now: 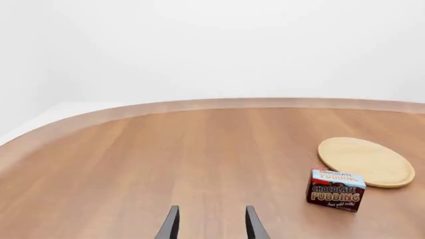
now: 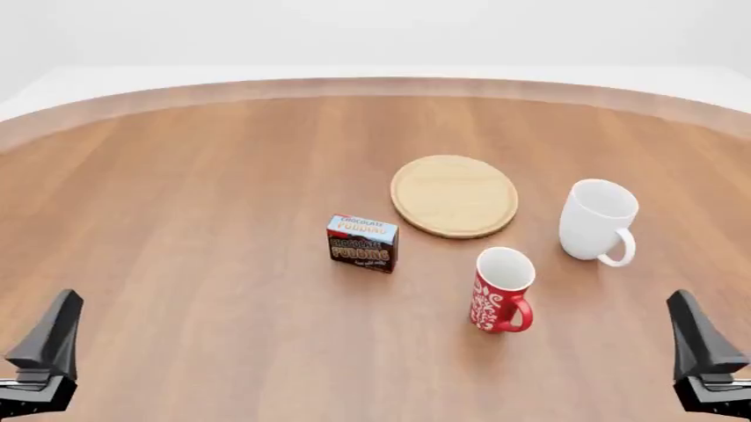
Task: Put the chocolate pudding to the left of the plate.
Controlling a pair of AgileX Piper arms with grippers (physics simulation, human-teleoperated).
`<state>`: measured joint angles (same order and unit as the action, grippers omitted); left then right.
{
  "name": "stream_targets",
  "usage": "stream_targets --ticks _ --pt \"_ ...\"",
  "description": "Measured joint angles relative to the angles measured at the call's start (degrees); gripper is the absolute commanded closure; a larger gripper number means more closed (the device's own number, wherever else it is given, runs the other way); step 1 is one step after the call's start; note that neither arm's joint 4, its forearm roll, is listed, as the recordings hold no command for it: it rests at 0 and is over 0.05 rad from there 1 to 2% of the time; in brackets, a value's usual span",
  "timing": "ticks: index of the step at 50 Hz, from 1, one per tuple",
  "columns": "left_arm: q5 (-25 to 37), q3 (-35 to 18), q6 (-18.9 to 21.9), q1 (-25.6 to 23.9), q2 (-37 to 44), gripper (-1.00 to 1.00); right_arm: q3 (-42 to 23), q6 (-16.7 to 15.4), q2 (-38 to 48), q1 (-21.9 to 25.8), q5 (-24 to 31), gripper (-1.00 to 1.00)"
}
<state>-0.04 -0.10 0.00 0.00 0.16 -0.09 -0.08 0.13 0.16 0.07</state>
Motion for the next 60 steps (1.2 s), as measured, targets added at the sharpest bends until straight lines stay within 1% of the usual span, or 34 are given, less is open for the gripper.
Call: stream_targets --ticks 12,16,21,28,33,40,46,53,60 --pt "0.0 -0.1 0.0 0.0 0.2 -1.0 -0.1 -0.3 0.3 0.5 0.0 -1.0" --pt "0.0 -0.1 0.0 0.0 0.2 -1.0 -0.6 0.1 0.4 0.3 0.1 -1.0" --pt "-0.1 -0.1 0.0 0.0 0.2 -1.0 -2.4 0.3 0.3 0.7 0.8 -1.0" --pt "-0.1 -0.1 0.0 0.0 0.2 -1.0 -6.7 -0.6 2.4 2.3 1.0 -1.0" --pt "-0.1 -0.1 0.0 0.0 0.2 -1.0 -11.0 -1.5 7.0 4.0 -0.4 -1.0" --pt "-0.1 -0.1 0.0 0.0 0.3 -1.0 -17.9 -3.0 15.6 6.6 -2.7 -1.0" --pt "-0.1 -0.1 0.0 0.0 0.3 -1.0 -23.7 -3.7 23.0 8.9 -3.4 -1.0" --pt "-0.1 -0.1 0.0 0.0 0.3 -1.0 -31.4 -6.0 32.4 12.7 -1.4 -1.0" --pt "-0.1 -0.1 0.0 0.0 0.3 -1.0 -39.4 -9.0 40.8 16.3 2.4 -1.0"
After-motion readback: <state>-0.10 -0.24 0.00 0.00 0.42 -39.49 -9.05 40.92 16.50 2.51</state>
